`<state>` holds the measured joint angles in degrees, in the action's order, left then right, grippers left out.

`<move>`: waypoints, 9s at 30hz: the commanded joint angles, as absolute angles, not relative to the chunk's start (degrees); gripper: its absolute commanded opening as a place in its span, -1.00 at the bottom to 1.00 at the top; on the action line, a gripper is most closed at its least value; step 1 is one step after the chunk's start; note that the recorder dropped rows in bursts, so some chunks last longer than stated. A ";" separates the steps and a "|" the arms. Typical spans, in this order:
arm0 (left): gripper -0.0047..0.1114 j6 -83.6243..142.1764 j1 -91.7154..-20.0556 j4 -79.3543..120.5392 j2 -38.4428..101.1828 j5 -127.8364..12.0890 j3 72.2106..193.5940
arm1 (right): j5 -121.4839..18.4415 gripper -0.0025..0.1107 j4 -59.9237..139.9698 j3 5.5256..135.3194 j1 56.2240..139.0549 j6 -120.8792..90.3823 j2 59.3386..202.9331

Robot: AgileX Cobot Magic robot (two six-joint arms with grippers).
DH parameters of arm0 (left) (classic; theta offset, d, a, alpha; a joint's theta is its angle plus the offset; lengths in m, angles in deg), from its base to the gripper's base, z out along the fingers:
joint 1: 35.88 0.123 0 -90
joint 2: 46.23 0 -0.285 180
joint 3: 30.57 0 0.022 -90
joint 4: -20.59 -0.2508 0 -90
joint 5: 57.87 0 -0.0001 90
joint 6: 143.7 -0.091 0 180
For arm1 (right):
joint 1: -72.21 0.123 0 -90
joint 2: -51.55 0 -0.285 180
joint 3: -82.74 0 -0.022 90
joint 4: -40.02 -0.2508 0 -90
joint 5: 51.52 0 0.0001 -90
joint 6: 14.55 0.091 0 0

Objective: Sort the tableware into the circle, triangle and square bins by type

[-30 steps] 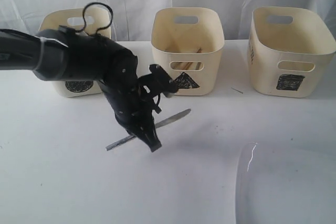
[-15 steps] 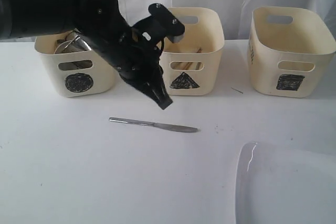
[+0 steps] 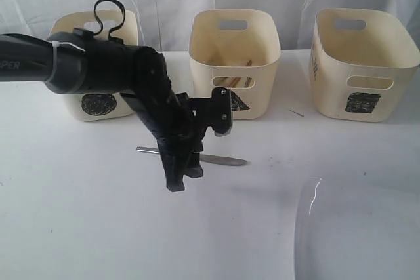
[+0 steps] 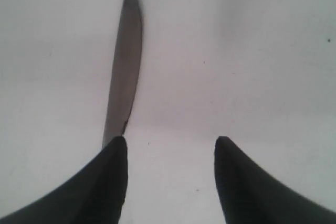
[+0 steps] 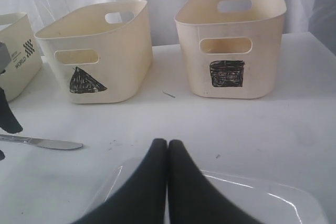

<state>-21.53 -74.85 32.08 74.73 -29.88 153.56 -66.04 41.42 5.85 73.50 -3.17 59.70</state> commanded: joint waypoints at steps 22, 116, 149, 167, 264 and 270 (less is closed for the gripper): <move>0.42 -22.69 -66.79 34.91 69.96 -28.92 153.57 | -65.59 -0.96 41.51 5.53 73.30 -2.97 59.34; 0.28 -35.49 -61.67 49.72 75.01 -27.71 153.57 | -65.59 -0.96 41.51 5.53 73.30 -2.97 59.34; 0.11 -6.89 -58.99 42.24 14.25 -13.69 123.56 | -65.59 -0.96 41.51 5.53 73.30 -2.97 59.34; 0.12 -3.26 -64.06 37.26 28.18 -19.11 124.02 | -65.59 -0.96 41.51 5.53 73.30 -1.94 59.34; 0.05 -16.30 -75.31 22.11 59.37 -3.62 154.64 | -65.59 -0.96 41.51 5.53 73.30 -1.94 59.34; 0.05 -18.15 -73.66 19.89 62.96 -11.80 155.04 | -65.59 -0.96 41.51 5.53 73.30 -1.94 59.34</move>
